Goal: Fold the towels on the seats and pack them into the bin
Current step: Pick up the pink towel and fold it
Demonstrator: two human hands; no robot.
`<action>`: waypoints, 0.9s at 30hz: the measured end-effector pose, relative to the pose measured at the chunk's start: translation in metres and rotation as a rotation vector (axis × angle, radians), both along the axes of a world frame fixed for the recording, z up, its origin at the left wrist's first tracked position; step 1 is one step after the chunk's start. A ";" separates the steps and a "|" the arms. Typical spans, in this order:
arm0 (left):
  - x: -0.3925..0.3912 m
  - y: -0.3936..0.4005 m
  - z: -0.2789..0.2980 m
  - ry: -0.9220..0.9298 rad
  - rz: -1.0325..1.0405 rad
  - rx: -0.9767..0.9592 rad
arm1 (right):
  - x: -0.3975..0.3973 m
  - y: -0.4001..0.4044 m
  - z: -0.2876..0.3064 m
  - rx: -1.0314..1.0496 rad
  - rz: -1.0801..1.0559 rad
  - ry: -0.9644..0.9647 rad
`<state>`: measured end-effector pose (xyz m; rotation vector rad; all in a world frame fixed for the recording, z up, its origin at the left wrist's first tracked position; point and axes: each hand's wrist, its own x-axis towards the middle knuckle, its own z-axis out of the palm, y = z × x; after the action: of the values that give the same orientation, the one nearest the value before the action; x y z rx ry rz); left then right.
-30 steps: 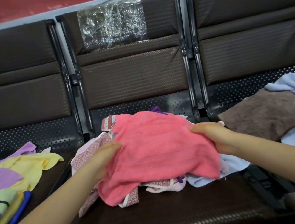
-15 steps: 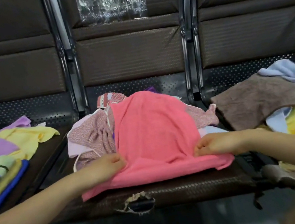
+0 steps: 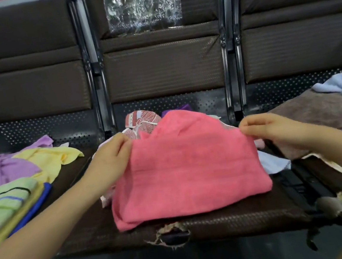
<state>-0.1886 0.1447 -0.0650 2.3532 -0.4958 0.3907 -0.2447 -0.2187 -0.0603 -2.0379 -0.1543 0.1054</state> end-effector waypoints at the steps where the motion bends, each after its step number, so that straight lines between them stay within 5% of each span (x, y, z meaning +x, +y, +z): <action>1: 0.010 -0.003 0.001 0.010 0.039 -0.021 | 0.007 0.000 0.004 0.049 -0.065 -0.054; 5: 0.051 -0.016 0.003 -0.028 0.027 0.057 | 0.053 -0.001 0.010 -0.082 -0.276 -0.208; 11: 0.102 -0.035 -0.018 0.085 0.053 0.039 | 0.129 -0.015 -0.011 -0.400 -0.355 -0.167; 17: 0.144 -0.054 -0.041 0.176 0.187 -0.134 | 0.195 -0.005 -0.047 -0.205 -0.513 -0.219; 21: 0.163 -0.058 -0.065 0.362 0.189 -0.051 | 0.215 0.007 -0.085 -0.149 -0.369 -0.076; 27: 0.167 -0.054 -0.073 0.358 0.126 0.027 | 0.214 0.005 -0.091 0.023 -0.286 -0.042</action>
<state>-0.0216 0.0905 -0.1383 2.4162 -0.1847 0.0141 -0.0311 -0.2135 -0.1516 -2.0182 0.1097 -0.1172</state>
